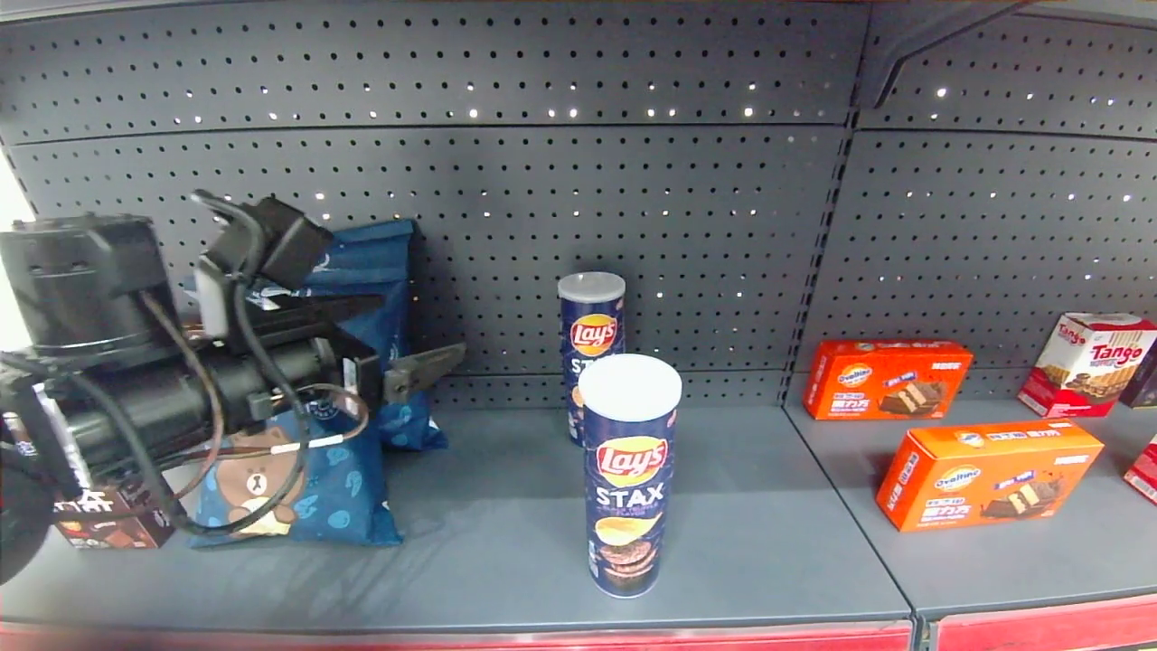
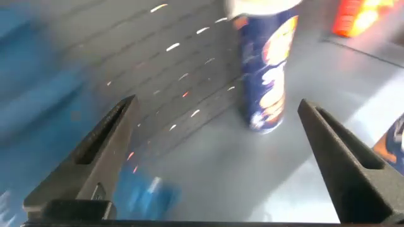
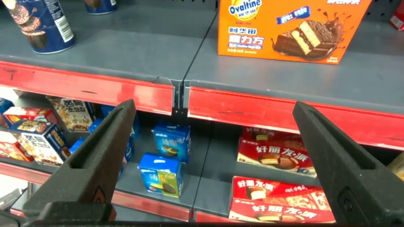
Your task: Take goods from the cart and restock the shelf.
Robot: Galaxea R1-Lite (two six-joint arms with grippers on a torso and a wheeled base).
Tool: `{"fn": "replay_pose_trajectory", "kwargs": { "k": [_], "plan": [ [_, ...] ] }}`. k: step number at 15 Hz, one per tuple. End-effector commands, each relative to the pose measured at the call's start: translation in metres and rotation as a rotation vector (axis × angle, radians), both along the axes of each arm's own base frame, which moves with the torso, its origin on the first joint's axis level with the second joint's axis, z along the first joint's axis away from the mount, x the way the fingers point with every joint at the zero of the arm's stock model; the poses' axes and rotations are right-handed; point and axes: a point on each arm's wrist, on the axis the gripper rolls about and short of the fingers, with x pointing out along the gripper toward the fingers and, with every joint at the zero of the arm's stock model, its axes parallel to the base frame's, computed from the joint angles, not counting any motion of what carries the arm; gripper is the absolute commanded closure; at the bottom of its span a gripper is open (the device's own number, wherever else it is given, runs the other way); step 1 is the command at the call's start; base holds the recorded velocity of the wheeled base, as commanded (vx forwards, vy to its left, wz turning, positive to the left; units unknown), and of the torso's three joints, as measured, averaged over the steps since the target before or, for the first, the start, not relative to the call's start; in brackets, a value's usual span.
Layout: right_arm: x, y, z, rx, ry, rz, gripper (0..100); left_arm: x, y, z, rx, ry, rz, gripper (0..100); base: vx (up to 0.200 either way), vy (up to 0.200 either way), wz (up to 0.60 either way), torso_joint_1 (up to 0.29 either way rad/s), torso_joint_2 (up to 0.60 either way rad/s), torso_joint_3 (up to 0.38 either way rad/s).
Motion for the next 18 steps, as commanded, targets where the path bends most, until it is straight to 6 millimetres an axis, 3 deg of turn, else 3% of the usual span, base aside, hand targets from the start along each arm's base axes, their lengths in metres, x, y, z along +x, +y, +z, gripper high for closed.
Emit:
{"fn": "replay_pose_trajectory", "kwargs": {
  "k": [1, 2, 6, 18],
  "plan": [
    [0.000, 0.000, 0.000, 0.000, 0.001, 0.001, 0, -0.053, 0.022, 0.011, -0.026, -0.071, 0.109, 0, 0.000, 0.000, 0.00, 0.000, 0.00, 0.000],
    [0.000, 0.000, 0.000, -0.002, 0.001, 0.001, 0, -0.075, 0.036, 0.010, -0.030, -0.097, 0.161, 0, 0.000, 0.000, 0.00, 0.000, 0.00, 0.000],
    [0.000, 0.000, 0.000, 0.000, 0.001, 0.001, 0, -0.109, 0.047, 0.000, -0.021, -0.064, 0.218, 0, 0.000, 0.000, 0.00, 0.000, 0.00, 0.000],
    [0.000, 0.000, 0.000, 0.000, 0.001, 0.001, 0, -0.131, 0.051, -0.009, -0.012, -0.078, 0.308, 0, 0.000, 0.000, 0.00, 0.000, 0.00, 0.000]
  ]
}}
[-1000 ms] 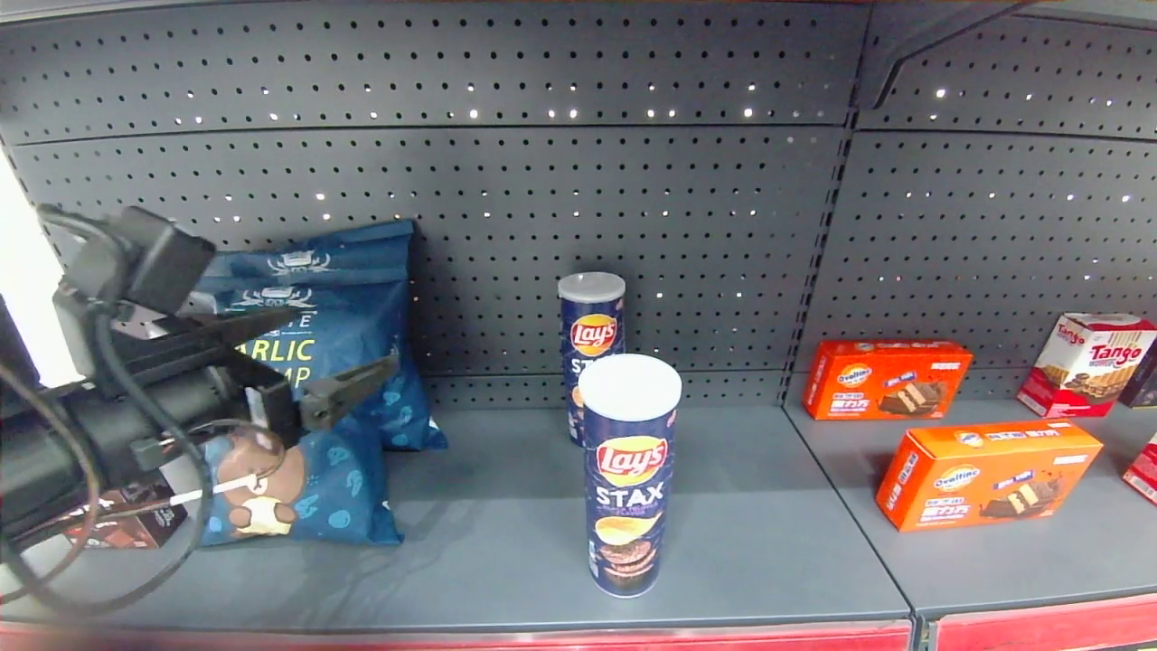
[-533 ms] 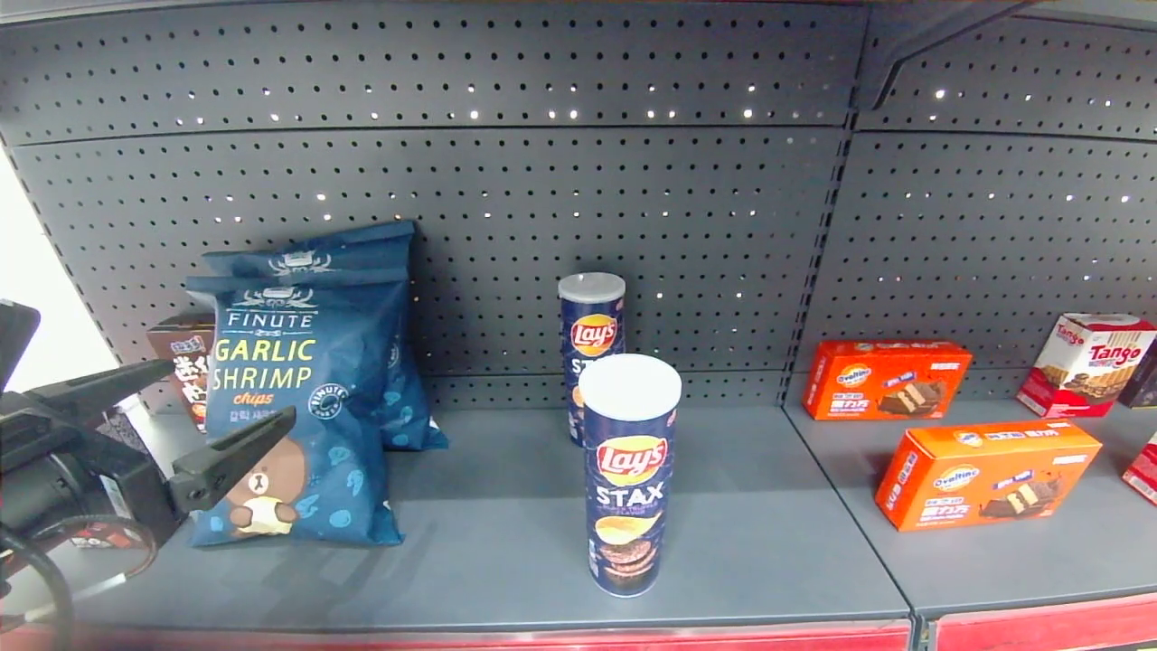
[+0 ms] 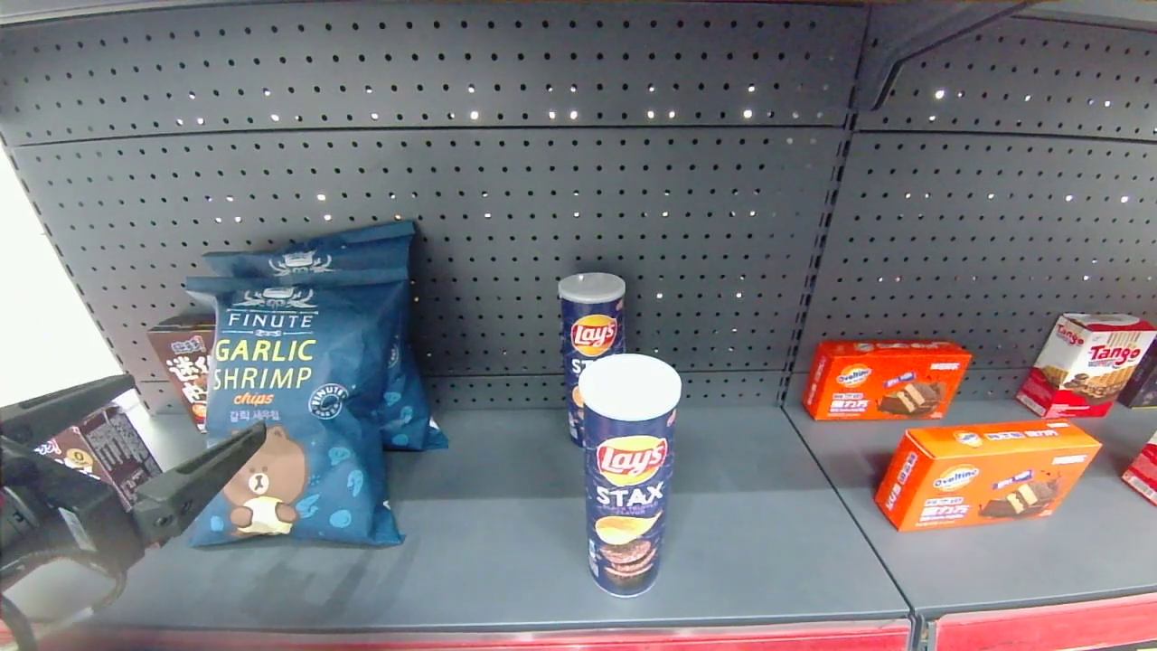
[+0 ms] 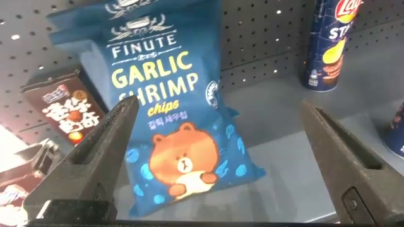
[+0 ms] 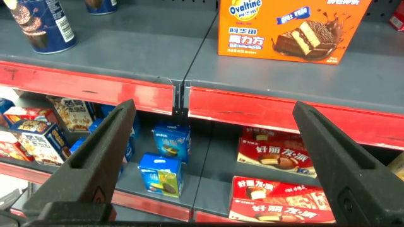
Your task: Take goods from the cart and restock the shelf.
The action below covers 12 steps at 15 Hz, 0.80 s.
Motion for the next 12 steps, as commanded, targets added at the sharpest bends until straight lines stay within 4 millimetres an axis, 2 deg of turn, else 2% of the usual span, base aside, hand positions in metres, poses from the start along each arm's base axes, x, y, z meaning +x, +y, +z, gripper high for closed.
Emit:
{"fn": "replay_pose_trajectory", "kwargs": {
  "k": [1, 3, 5, 12],
  "plan": [
    [0.000, 0.000, 0.000, 0.000, 0.001, 0.001, 0, -0.005, 0.001, -0.002, 0.002, 0.002, 0.013, 0, 0.000, 0.000, 0.00, 0.000, 0.00, 0.000],
    [0.000, 0.000, 0.000, 0.000, 0.001, 0.001, 0, -0.011, 0.001, -0.002, 0.002, 0.002, 0.011, 0, 0.000, 0.000, 0.00, 0.000, 0.00, 0.000],
    [0.000, 0.000, 0.000, 0.000, 0.001, 0.001, 0, -0.016, 0.001, -0.014, 0.006, 0.052, -0.001, 0, 0.000, 0.000, 0.00, 0.000, 0.00, 0.000],
    [0.000, 0.000, 0.000, 0.000, 0.001, 0.001, 0, -0.015, -0.005, -0.008, 0.000, 0.033, -0.047, 0, 0.000, 0.000, 0.00, 0.000, 0.00, 0.000]
  ]
}}
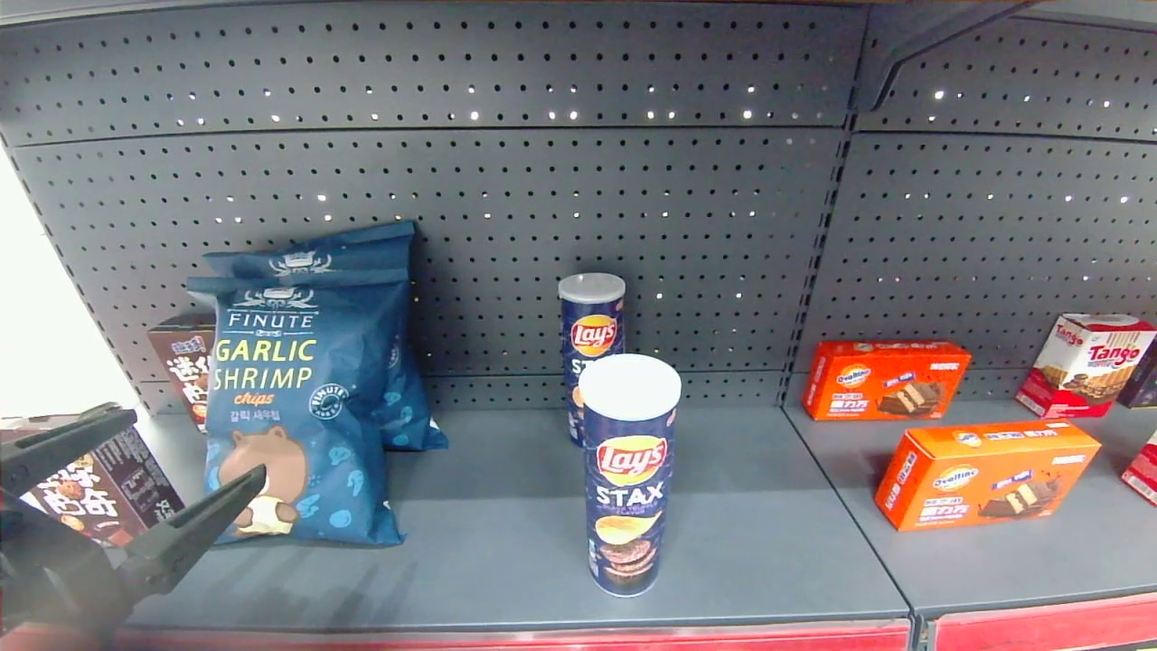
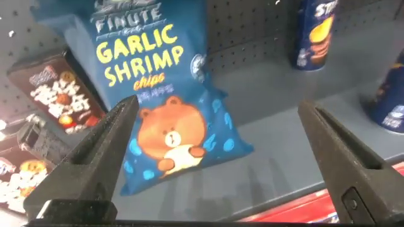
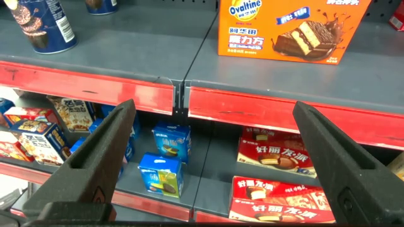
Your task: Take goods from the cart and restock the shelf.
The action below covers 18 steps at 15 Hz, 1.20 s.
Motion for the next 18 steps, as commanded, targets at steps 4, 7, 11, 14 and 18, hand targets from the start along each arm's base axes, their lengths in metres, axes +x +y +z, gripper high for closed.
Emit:
{"fn": "replay_pose_trajectory", "kwargs": {
  "k": [4, 7, 11, 14, 18],
  "plan": [
    [0.000, 0.000, 0.000, 0.000, 0.001, 0.001, 0, -0.026, 0.008, -0.011, -0.084, -0.028, 0.059, 0, 0.000, 0.000, 0.00, 0.000, 0.00, 0.000],
    [0.000, 0.000, 0.000, 0.000, 0.001, 0.001, 0, -0.062, 0.012, -0.039, -0.088, -0.049, 0.069, 0, 0.000, 0.000, 0.00, 0.000, 0.00, 0.000],
    [0.000, 0.000, 0.000, -0.003, 0.001, 0.001, 0, -0.099, 0.017, -0.060, -0.074, 0.006, 0.115, 0, 0.000, 0.000, 0.00, 0.000, 0.00, 0.000],
    [0.000, 0.000, 0.000, -0.005, 0.000, 0.003, 0, -0.113, 0.018, -0.073, -0.068, 0.030, 0.134, 0, 0.000, 0.000, 0.00, 0.000, 0.00, 0.000],
    [0.001, 0.001, 0.000, -0.006, 0.019, -0.079, 0, -0.128, 0.020, -0.089, -0.064, 0.048, 0.144, 0, 0.000, 0.000, 0.00, 0.000, 0.00, 0.000]
  ]
}}
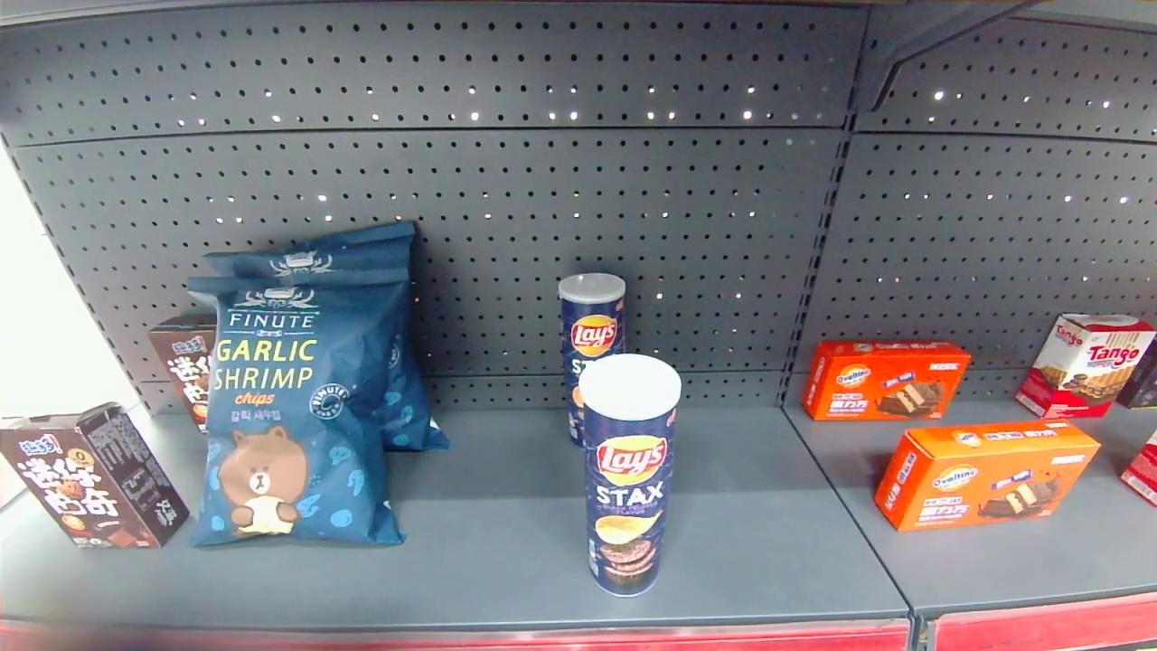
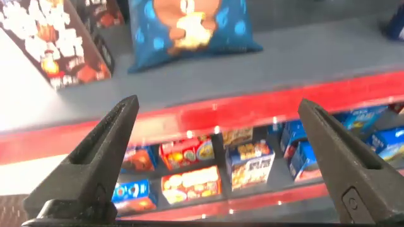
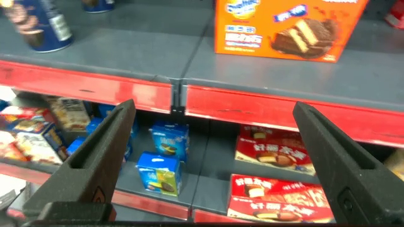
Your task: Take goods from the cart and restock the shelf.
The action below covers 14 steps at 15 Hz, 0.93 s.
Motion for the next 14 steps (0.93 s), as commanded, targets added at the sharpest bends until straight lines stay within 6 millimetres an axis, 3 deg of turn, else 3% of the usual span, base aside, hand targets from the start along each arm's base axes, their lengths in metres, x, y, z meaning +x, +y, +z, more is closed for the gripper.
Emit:
{"fn": "replay_pose_trajectory", "kwargs": {
  "k": [1, 3, 5, 6, 7, 8, 10, 12, 14],
  "plan": [
    [0.002, 0.001, 0.000, -0.004, 0.025, -0.043, 0, -0.015, 0.002, -0.011, -0.004, -0.047, 0.000, 0, 0.000, 0.000, 0.00, 0.000, 0.00, 0.000],
    [0.001, 0.001, 0.000, -0.003, 0.020, -0.032, 0, -0.015, 0.002, -0.013, -0.003, -0.038, 0.017, 0, 0.000, 0.000, 0.00, 0.000, 0.00, 0.000],
    [0.001, 0.002, 0.011, -0.006, -0.007, -0.229, 0, -0.014, 0.002, -0.020, -0.012, -0.017, 0.033, 0, 0.000, 0.000, 0.00, 0.000, 0.00, 0.000],
    [0.009, 0.003, 0.089, 0.037, -0.080, -0.258, 0, -0.013, 0.002, -0.021, -0.017, -0.015, 0.036, 0, 0.000, 0.000, 0.00, 0.000, 0.00, 0.000],
    [0.035, 0.002, 0.141, 0.081, -0.049, -0.239, 0, -0.013, 0.002, -0.021, -0.018, -0.012, 0.039, 0, 0.000, 0.000, 0.00, 0.000, 0.00, 0.000],
    [0.052, 0.005, 0.180, 0.067, -0.073, -0.126, 0, -0.012, 0.002, -0.025, -0.017, 0.002, 0.038, 0, 0.000, 0.000, 0.00, 0.000, 0.00, 0.000],
    [0.071, 0.010, 0.184, -0.049, -0.010, -0.028, 0, -0.012, 0.002, -0.025, -0.018, 0.002, 0.036, 0, 0.000, 0.000, 0.00, 0.000, 0.00, 0.000],
    [0.101, 0.023, 0.173, -0.089, 0.111, 0.102, 0, -0.012, 0.002, -0.025, -0.048, 0.001, 0.046, 0, 0.000, 0.000, 0.00, 0.000, 0.00, 0.000],
    [0.109, 0.030, 0.167, -0.074, 0.163, 0.142, 0, -0.013, 0.002, -0.024, -0.050, 0.000, 0.046, 0, 0.000, 0.000, 0.00, 0.000, 0.00, 0.000]
  ]
}}
